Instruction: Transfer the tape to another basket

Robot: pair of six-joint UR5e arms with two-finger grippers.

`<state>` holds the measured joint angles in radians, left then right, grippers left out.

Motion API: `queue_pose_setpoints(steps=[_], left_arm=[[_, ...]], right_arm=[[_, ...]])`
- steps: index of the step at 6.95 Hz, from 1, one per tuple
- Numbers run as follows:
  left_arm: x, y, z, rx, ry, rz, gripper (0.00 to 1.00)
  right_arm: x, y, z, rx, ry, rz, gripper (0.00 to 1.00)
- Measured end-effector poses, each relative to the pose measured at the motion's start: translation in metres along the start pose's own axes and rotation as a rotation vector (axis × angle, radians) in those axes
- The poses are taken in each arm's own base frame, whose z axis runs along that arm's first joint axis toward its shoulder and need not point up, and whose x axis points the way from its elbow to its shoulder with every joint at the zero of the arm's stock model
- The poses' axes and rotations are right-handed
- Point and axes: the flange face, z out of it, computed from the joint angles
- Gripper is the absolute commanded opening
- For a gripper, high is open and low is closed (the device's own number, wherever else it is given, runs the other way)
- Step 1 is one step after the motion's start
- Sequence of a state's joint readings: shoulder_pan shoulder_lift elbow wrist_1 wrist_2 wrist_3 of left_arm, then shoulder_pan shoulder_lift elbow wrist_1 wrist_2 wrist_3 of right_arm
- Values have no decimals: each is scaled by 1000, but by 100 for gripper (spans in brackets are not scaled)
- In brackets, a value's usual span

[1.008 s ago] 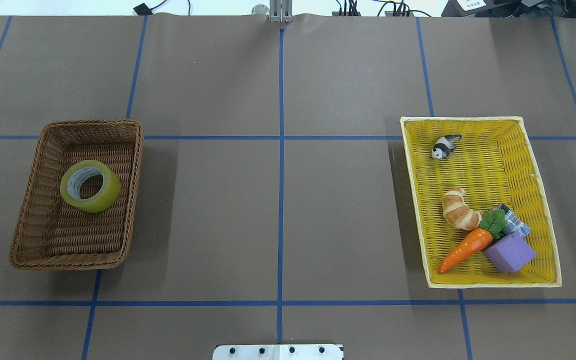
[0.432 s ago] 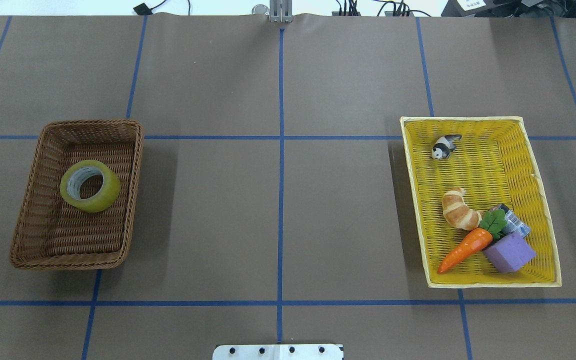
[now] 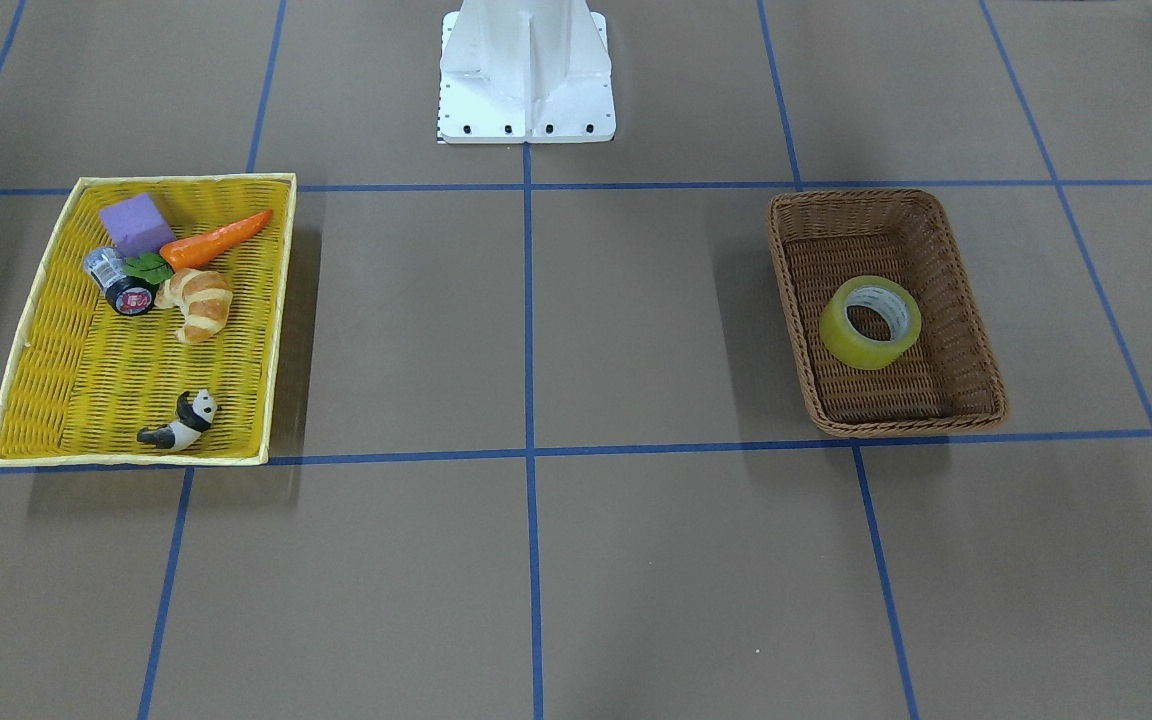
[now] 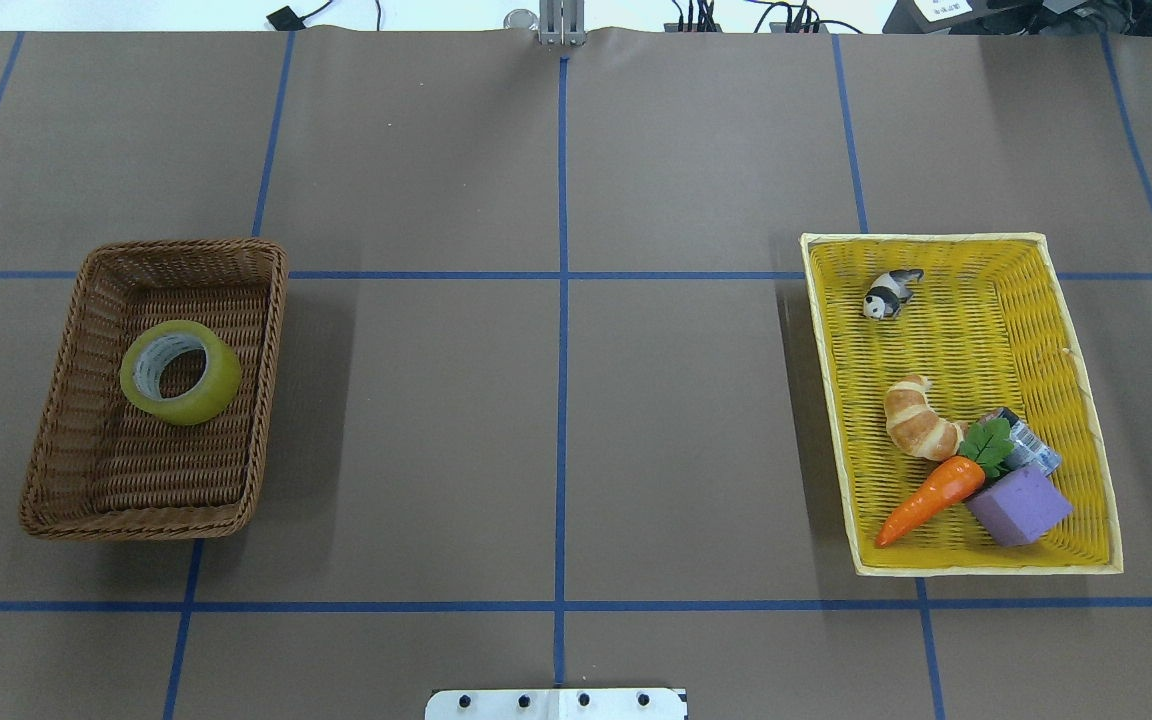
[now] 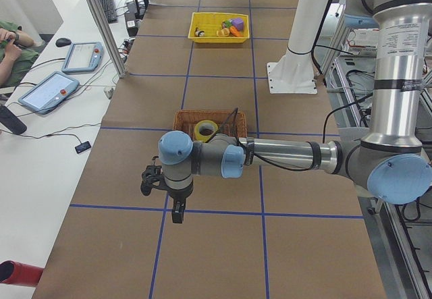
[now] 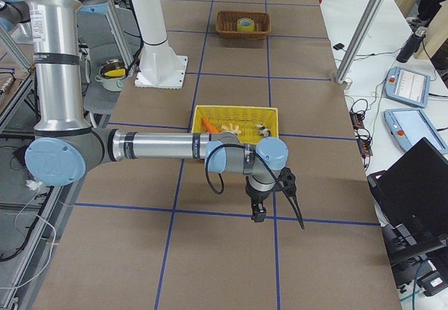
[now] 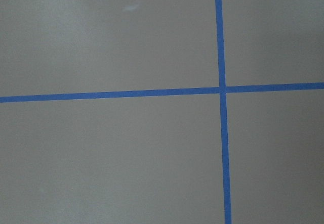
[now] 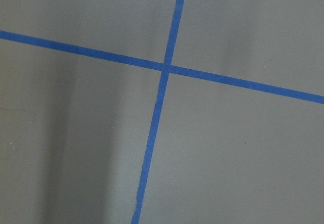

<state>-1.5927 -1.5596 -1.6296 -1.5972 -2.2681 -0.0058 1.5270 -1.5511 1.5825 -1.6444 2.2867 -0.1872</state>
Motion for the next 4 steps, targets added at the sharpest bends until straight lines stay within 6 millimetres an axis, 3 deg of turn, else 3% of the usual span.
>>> queue_pose_setpoints(steps=[4], left_arm=[[1, 0, 3, -2, -1, 0, 98]], right_arm=[[0, -1, -2, 5, 0, -2, 100]])
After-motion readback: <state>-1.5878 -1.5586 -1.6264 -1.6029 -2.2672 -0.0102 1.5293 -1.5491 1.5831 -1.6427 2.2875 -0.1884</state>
